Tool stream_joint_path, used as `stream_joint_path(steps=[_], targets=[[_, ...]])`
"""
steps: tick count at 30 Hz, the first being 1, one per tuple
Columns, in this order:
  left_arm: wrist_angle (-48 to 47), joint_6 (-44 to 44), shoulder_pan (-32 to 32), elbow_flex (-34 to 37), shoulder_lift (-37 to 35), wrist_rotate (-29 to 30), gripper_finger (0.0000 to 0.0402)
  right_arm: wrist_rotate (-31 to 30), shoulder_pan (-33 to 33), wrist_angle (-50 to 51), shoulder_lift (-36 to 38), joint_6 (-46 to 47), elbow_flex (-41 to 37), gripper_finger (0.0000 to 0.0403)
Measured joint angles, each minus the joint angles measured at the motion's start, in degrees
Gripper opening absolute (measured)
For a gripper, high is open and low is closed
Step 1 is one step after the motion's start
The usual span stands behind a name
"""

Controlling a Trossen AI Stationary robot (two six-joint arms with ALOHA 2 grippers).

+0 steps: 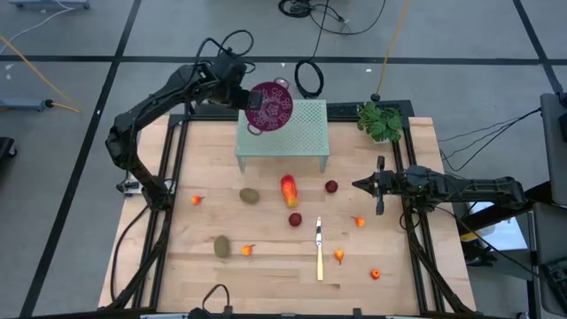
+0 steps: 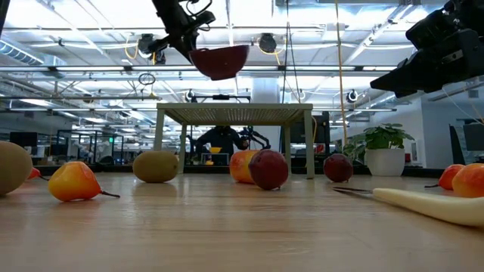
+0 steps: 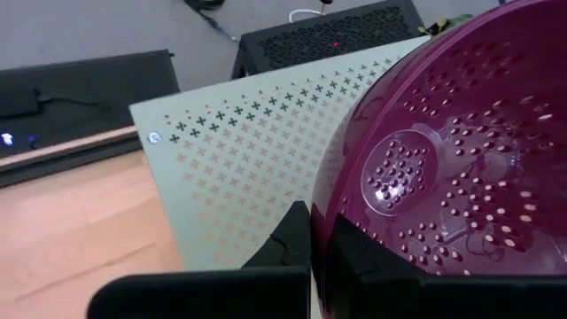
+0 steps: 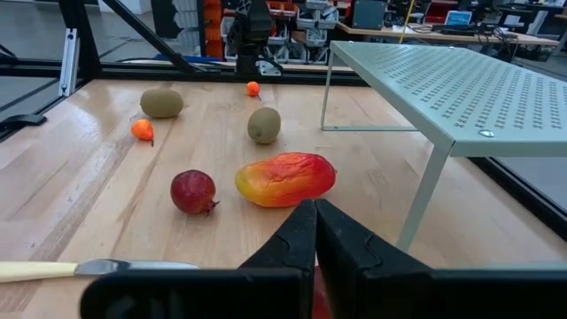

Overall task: Pick & Place Fruit
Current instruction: Put the violet strainer bowl on the shelf

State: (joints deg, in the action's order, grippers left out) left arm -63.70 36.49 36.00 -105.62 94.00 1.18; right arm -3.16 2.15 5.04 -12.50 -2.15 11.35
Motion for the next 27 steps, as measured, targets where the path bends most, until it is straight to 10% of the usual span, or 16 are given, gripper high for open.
stream_joint_path(steps=[27], targets=[[-1.9,0.8,0.6,-2.1,5.9,-5.7,0.0000,0.0,0.0,0.1,0.0,0.0,0.0,0.0004]])
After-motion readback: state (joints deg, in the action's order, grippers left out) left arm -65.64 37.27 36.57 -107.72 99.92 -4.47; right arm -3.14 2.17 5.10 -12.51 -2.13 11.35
